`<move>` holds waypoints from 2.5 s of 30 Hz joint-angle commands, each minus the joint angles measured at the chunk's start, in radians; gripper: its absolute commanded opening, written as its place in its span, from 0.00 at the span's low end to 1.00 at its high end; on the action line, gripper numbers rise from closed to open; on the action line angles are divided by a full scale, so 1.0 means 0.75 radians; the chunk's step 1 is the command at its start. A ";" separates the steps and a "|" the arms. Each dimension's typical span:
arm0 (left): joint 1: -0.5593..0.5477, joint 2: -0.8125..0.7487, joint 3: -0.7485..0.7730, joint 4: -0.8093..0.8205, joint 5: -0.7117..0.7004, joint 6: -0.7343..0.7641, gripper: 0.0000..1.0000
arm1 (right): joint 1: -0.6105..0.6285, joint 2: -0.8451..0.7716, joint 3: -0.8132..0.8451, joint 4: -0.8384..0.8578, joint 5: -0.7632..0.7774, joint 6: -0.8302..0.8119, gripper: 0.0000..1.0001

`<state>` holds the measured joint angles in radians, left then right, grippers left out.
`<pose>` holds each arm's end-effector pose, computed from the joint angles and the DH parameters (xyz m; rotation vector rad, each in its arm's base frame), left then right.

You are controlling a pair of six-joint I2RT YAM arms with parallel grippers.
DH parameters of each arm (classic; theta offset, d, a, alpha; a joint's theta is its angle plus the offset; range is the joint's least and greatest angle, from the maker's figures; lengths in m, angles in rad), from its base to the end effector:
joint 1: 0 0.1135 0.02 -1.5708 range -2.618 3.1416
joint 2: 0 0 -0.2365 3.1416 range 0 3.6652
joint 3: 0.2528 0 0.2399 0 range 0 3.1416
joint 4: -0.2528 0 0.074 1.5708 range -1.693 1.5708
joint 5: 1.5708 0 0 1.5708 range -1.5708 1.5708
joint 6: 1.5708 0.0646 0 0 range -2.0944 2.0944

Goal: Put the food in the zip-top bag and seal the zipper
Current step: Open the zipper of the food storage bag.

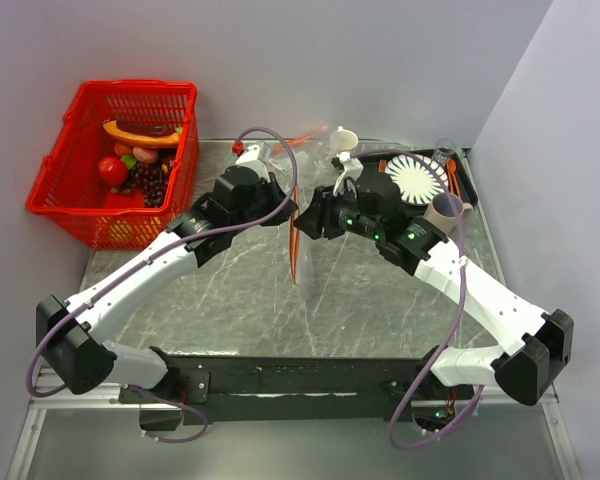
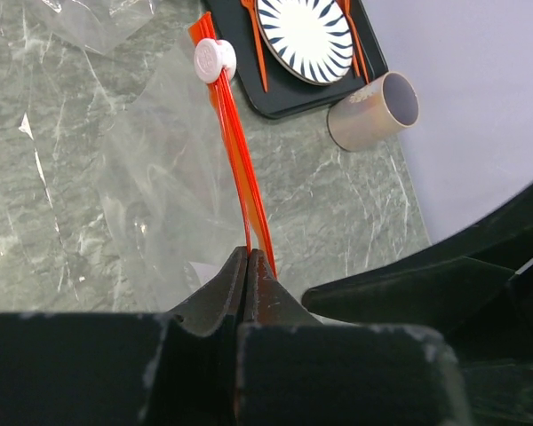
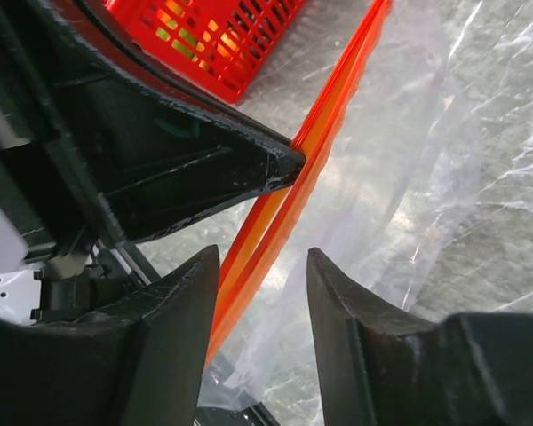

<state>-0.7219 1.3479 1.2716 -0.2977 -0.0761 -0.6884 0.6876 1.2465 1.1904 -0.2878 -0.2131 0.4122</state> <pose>0.2530 -0.2162 0.3357 -0.0188 2.0429 -0.8433 0.2301 0.2067 0.3383 -0.4273 1.9770 0.9261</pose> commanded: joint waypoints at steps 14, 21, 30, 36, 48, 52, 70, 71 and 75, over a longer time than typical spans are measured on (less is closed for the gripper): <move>-0.017 -0.032 -0.014 0.055 0.022 -0.025 0.01 | 0.012 0.095 0.027 0.012 -0.023 0.011 0.56; -0.021 -0.022 0.014 -0.002 -0.056 -0.001 0.01 | 0.012 0.064 0.051 -0.113 0.173 -0.001 0.39; -0.052 0.027 0.098 -0.108 -0.150 0.030 0.01 | 0.012 0.085 0.129 -0.295 0.394 -0.069 0.65; -0.074 0.072 0.139 -0.143 -0.164 0.038 0.01 | 0.036 0.103 0.174 -0.357 0.492 -0.116 0.65; -0.081 0.084 0.147 -0.153 -0.165 0.044 0.01 | 0.042 0.089 0.182 -0.397 0.556 -0.145 0.15; -0.078 0.086 0.155 -0.143 -0.115 0.044 0.01 | 0.040 0.097 0.241 -0.442 0.685 -0.177 0.00; -0.074 0.250 -0.151 0.152 0.046 -0.068 0.01 | 0.077 0.156 0.119 -0.385 0.908 -0.161 0.00; -0.074 0.260 -0.165 0.139 0.036 -0.068 0.01 | 0.075 0.158 0.102 -0.367 0.904 -0.155 0.00; -0.076 0.277 -0.206 0.096 -0.029 -0.056 0.01 | 0.077 0.154 0.096 -0.367 0.977 -0.149 0.00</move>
<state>-0.7769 1.5700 1.1297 -0.2272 -0.0555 -0.7246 0.7383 1.3781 1.2526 -0.6209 0.4625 0.2794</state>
